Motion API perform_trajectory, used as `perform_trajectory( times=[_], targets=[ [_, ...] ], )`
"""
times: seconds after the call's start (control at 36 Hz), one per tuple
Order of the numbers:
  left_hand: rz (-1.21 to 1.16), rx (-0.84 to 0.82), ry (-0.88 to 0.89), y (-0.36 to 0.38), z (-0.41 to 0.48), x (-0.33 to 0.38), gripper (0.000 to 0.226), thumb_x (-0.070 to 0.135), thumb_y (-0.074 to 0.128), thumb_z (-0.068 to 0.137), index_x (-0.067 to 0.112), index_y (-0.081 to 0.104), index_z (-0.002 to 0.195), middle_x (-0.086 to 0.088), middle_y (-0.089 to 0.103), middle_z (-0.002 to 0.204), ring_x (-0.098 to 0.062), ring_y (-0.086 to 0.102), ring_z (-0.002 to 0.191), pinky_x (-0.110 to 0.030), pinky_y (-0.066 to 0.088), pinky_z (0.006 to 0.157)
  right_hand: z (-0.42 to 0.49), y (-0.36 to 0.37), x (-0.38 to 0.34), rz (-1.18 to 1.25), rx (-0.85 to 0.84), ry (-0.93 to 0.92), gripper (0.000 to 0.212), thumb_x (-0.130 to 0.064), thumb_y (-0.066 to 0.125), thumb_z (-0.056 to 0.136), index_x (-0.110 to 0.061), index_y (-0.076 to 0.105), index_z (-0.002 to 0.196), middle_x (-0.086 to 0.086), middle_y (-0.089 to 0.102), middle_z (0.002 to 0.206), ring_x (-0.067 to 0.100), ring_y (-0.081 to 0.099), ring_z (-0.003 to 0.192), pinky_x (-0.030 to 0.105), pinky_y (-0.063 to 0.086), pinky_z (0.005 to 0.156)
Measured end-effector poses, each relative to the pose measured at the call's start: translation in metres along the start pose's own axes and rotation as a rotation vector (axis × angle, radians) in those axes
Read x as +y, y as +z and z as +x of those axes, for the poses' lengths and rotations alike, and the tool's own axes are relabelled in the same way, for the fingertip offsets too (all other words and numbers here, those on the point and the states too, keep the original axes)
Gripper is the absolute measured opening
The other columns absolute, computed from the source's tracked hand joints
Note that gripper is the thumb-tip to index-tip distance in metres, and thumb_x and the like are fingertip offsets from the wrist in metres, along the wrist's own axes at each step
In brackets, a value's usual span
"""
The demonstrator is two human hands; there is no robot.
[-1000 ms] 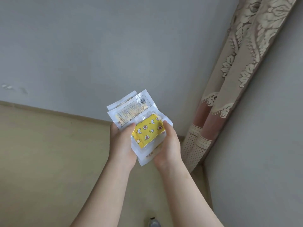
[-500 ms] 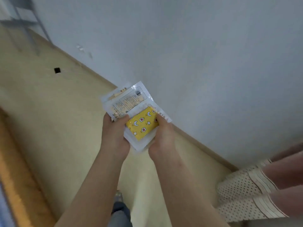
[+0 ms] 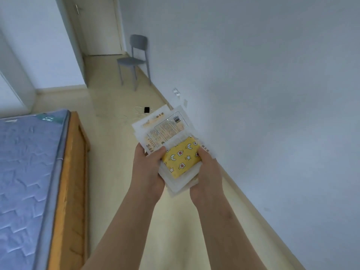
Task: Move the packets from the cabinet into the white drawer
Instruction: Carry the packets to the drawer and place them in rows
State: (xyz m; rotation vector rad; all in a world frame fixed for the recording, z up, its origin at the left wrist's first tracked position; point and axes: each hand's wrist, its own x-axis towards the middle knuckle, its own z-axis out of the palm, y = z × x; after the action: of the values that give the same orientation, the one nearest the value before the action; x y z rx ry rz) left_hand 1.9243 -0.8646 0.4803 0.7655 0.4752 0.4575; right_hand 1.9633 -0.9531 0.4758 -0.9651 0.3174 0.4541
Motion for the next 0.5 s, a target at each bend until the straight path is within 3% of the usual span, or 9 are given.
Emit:
perform_trajectory(
  times=[0.08, 0.19, 0.36, 0.42, 0.5],
  targets=[
    [-0.011, 0.046, 0.000, -0.005, 0.043, 0.007, 0.036, -0.010, 0.045, 0.090, 0.018, 0.055, 0.110, -0.007, 0.066, 0.109, -0.029, 0.066, 0.097, -0.052, 0.054, 0.081, 0.041, 0.024, 0.004, -0.029, -0.029, 0.047, 0.023, -0.018, 0.052, 0.094, -0.011, 0.063, 0.112, 0.014, 0.069, 0.108, 0.032, 0.067, 0.097, 0.048, 0.053, 0.089],
    [-0.009, 0.123, 0.005, -0.001, 0.108, 0.016, 0.034, -0.010, 0.046, 0.090, 0.020, 0.055, 0.103, -0.005, 0.067, 0.104, -0.027, 0.067, 0.091, -0.047, 0.056, 0.074, 0.101, 0.054, 0.002, -0.070, -0.031, 0.109, 0.015, -0.019, 0.055, 0.093, -0.012, 0.064, 0.103, 0.012, 0.070, 0.103, 0.029, 0.068, 0.090, 0.044, 0.054, 0.084],
    [-0.027, 0.135, 0.012, 0.037, 0.239, 0.028, 0.041, -0.010, 0.046, 0.090, 0.018, 0.054, 0.119, -0.009, 0.067, 0.111, -0.033, 0.066, 0.099, -0.052, 0.054, 0.080, 0.229, 0.112, -0.032, -0.108, -0.088, 0.088, 0.015, -0.021, 0.055, 0.092, -0.013, 0.063, 0.101, 0.012, 0.070, 0.104, 0.031, 0.067, 0.094, 0.046, 0.053, 0.089],
    [-0.037, 0.149, 0.027, 0.053, 0.282, 0.034, 0.040, -0.010, 0.046, 0.090, 0.017, 0.055, 0.118, -0.009, 0.067, 0.111, -0.033, 0.065, 0.100, -0.053, 0.053, 0.082, 0.272, 0.133, -0.047, -0.131, -0.110, 0.080, 0.016, -0.022, 0.054, 0.092, -0.014, 0.063, 0.103, 0.012, 0.069, 0.106, 0.031, 0.067, 0.096, 0.048, 0.052, 0.091],
    [-0.059, 0.185, 0.057, 0.067, 0.338, 0.049, 0.037, -0.011, 0.045, 0.090, 0.018, 0.056, 0.110, -0.008, 0.067, 0.106, -0.031, 0.066, 0.096, -0.048, 0.056, 0.074, 0.329, 0.170, -0.060, -0.185, -0.169, 0.093, 0.021, -0.023, 0.054, 0.092, -0.014, 0.063, 0.109, 0.013, 0.069, 0.109, 0.030, 0.066, 0.098, 0.048, 0.051, 0.092]
  ],
)
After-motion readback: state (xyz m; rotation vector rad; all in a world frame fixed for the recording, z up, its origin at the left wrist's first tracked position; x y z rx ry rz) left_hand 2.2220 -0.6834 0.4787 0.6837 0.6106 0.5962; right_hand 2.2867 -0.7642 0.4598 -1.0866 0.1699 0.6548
